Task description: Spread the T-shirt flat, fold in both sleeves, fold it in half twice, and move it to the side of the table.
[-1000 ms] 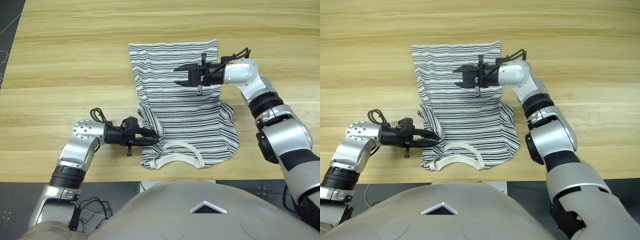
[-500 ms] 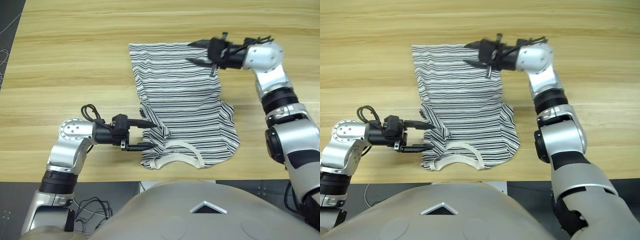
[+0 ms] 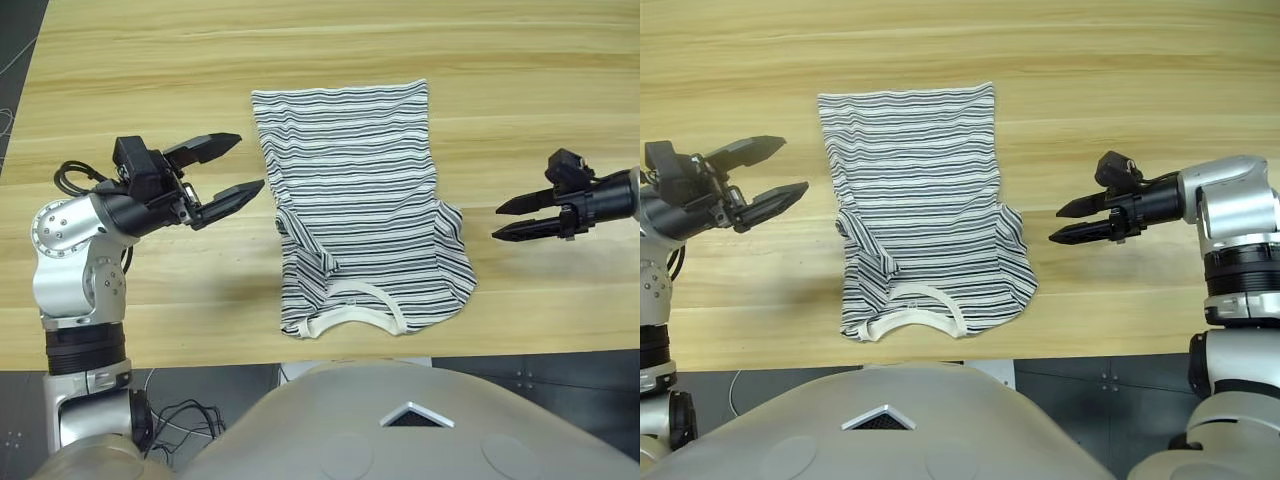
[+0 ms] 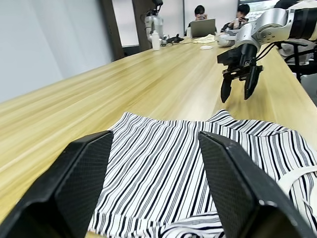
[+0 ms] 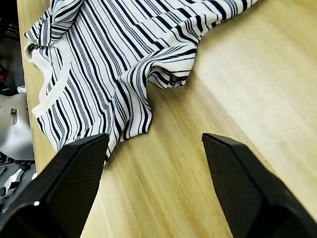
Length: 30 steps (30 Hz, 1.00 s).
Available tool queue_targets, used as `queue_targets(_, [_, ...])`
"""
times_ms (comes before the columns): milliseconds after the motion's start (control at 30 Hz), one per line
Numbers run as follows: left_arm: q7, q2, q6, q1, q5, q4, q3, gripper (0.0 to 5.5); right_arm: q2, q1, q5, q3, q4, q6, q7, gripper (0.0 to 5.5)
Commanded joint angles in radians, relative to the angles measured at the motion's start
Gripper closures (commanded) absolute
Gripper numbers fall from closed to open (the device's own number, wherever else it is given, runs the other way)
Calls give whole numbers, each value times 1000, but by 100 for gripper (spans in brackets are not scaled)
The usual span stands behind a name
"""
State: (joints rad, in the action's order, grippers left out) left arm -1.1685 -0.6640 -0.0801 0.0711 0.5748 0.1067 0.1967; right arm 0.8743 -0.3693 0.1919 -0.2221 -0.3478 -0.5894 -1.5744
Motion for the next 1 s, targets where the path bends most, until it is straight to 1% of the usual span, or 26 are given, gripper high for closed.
queue_targets(33, [23,1,-13,9,-2,31,7,229,-22,38,-1,-14,-4,-8,41,204])
queue_targets(133, [29,5,-14,14,-7,35,-1,229,-78,44,-12,-23,-55,7,98,204])
queue_targets(233, [32,7,-14,19,-10,40,-3,229,-105,53,-15,-35,-80,12,117,204])
queue_targets(467, [34,14,-3,32,-24,42,-15,229,-128,93,0,-57,-54,4,111,204])
queue_targets(600, [31,15,-4,31,-21,43,-11,229,-111,117,8,-77,-24,0,89,204])
queue_targets(733, [33,24,4,34,-28,41,-19,229,-107,124,6,-88,-21,8,96,284])
queue_targets(767, [32,25,6,34,-31,39,-20,229,-108,123,6,-88,-23,9,100,313])
queue_targets(1000, [29,33,17,35,-41,27,-24,229,-120,99,4,-82,-60,18,126,450])
